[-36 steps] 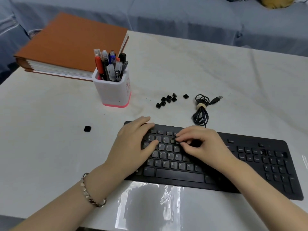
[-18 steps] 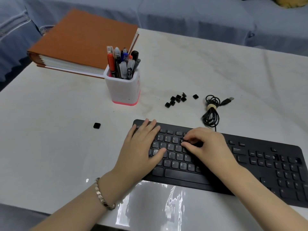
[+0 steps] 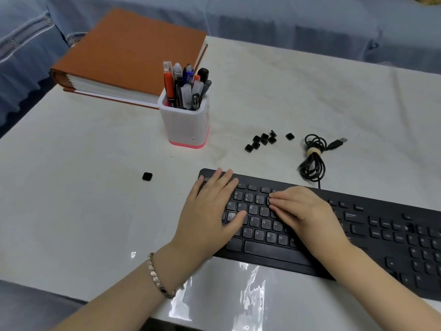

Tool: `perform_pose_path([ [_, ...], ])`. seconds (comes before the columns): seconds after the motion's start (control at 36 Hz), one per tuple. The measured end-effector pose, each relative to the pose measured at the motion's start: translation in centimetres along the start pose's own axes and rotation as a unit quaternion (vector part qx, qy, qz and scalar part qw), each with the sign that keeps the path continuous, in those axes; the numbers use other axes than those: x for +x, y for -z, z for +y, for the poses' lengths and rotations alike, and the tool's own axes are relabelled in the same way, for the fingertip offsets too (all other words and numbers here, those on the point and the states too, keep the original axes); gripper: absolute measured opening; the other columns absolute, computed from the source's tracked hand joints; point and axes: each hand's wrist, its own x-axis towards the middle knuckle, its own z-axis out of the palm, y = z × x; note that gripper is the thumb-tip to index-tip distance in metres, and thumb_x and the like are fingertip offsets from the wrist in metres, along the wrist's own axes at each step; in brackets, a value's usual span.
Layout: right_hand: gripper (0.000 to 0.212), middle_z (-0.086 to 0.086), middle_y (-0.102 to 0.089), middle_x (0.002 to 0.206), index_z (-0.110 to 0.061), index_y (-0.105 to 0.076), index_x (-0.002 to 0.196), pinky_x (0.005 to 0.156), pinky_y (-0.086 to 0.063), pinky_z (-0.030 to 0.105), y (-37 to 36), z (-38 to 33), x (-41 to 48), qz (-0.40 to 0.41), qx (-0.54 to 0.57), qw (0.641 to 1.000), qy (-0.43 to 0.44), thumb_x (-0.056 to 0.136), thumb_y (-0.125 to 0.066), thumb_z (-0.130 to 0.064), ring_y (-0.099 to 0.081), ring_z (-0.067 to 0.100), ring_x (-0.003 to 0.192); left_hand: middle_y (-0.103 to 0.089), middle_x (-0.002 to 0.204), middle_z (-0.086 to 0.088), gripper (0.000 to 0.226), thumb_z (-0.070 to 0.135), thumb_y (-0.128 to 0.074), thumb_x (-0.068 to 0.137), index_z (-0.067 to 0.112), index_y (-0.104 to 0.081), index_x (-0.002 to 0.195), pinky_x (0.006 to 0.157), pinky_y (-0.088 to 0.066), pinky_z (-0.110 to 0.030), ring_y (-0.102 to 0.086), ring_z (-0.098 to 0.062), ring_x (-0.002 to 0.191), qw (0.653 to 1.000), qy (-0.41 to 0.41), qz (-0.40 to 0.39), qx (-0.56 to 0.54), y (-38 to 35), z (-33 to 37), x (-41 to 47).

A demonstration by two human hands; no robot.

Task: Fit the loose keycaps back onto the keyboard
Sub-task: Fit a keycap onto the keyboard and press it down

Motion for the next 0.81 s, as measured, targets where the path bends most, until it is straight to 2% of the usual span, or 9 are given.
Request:
perform_pose_path([
  [0.08,0.027,0.005,-0.073,0.089,-0.005,-0.071,0.088,0.075,-0.049,0.026,-0.3,-0.6,-0.5,0.022,-0.073,0.997,0.023,0.085,-0.050,-0.021,-0.050,0.015,0.087,-0.043,0.142,-0.001,0.059,0.046,-0.043,0.081,0.014,-0.048,0.131,0.111,-0.014,-0.035,-0.030,-0.015,0.135,1.000,-0.002,0.001,0.006,0.0,0.0,0.0],
  [0.17,0.026,0.005,-0.072,0.096,-0.003,-0.070,0.092,0.075,-0.050,0.030,-0.4,-1.2,-1.3,0.025,-0.159,0.986,0.050,0.086,-0.050,-0.018,-0.047,0.018,0.090,-0.043,0.142,0.000,0.058,0.045,-0.043,0.081,0.015,-0.048,0.130,0.111,-0.015,-0.035,-0.030,-0.014,0.135,1.000,-0.001,0.001,0.006,-0.2,-0.1,0.1],
  [0.31,0.033,0.005,-0.070,0.107,-0.003,-0.067,0.102,0.074,-0.054,0.038,-1.0,-1.8,-2.1,-0.006,-0.175,0.984,0.011,0.088,-0.043,-0.022,-0.047,0.022,0.098,-0.041,0.143,0.001,0.058,0.046,-0.043,0.082,0.015,-0.047,0.131,0.112,-0.012,-0.033,-0.028,-0.012,0.136,1.000,-0.002,-0.001,0.014,-0.3,-0.3,0.1],
  [0.44,0.047,0.005,-0.070,0.106,-0.005,-0.066,0.103,0.084,-0.045,0.031,-0.3,-2.4,-1.9,-0.045,-0.159,0.986,-0.013,0.094,-0.027,-0.030,-0.048,0.019,0.099,-0.044,0.141,0.001,0.055,0.045,-0.040,0.082,0.015,-0.052,0.127,0.112,-0.011,-0.026,-0.024,-0.002,0.132,0.998,0.022,0.018,-0.051,0.8,-0.5,0.4],
  [0.5,0.047,0.004,-0.072,0.098,-0.006,-0.069,0.097,0.086,-0.039,0.026,0.2,-2.6,-1.2,-0.049,-0.135,0.989,-0.024,0.093,-0.029,-0.031,-0.055,0.021,0.092,-0.047,0.138,-0.004,0.046,0.036,-0.045,0.083,0.012,-0.057,0.121,0.108,-0.020,-0.032,-0.033,-0.014,0.132,0.992,0.078,0.082,-0.053,2.1,-1.5,0.4],
  [0.58,0.038,0.003,-0.073,0.088,-0.008,-0.072,0.086,0.083,-0.043,0.024,0.8,-2.8,-0.3,-0.050,-0.076,0.994,-0.061,0.084,-0.040,-0.029,-0.063,0.023,0.082,-0.041,0.141,-0.011,0.040,0.016,-0.056,0.085,0.009,-0.052,0.124,0.103,-0.026,-0.043,-0.034,-0.033,0.128,0.972,0.185,0.141,0.019,4.1,-3.8,0.4],
  [0.64,0.037,0.001,-0.072,0.088,-0.010,-0.072,0.084,0.082,-0.045,0.024,1.0,-2.7,-0.1,-0.057,-0.051,0.994,-0.079,0.083,-0.041,-0.031,-0.063,0.018,0.084,-0.034,0.145,-0.012,0.046,0.014,-0.056,0.086,0.010,-0.046,0.131,0.101,-0.027,-0.047,-0.030,-0.038,0.126,0.960,0.247,0.106,0.076,5.3,-5.3,0.3],
  [0.69,0.034,0.000,-0.071,0.091,-0.012,-0.071,0.086,0.086,-0.040,0.019,1.1,-2.4,-0.1,-0.064,-0.027,0.993,-0.094,0.083,-0.043,-0.031,-0.057,0.011,0.089,-0.037,0.141,-0.013,0.042,0.015,-0.054,0.087,0.011,-0.049,0.128,0.097,-0.030,-0.045,-0.032,-0.038,0.121,0.953,0.279,0.060,0.103,5.8,-6.6,0.4],
  [0.81,0.024,0.000,-0.070,0.095,-0.012,-0.071,0.091,0.091,-0.033,0.015,1.3,-2.2,-0.2,-0.070,-0.009,0.991,-0.111,0.079,-0.053,-0.022,-0.048,0.007,0.096,-0.054,0.108,-0.014,0.020,0.007,-0.052,0.088,0.005,-0.064,0.104,0.082,-0.035,-0.031,-0.049,-0.033,0.100,0.962,0.264,0.051,0.050,6.3,-7.9,0.3],
])
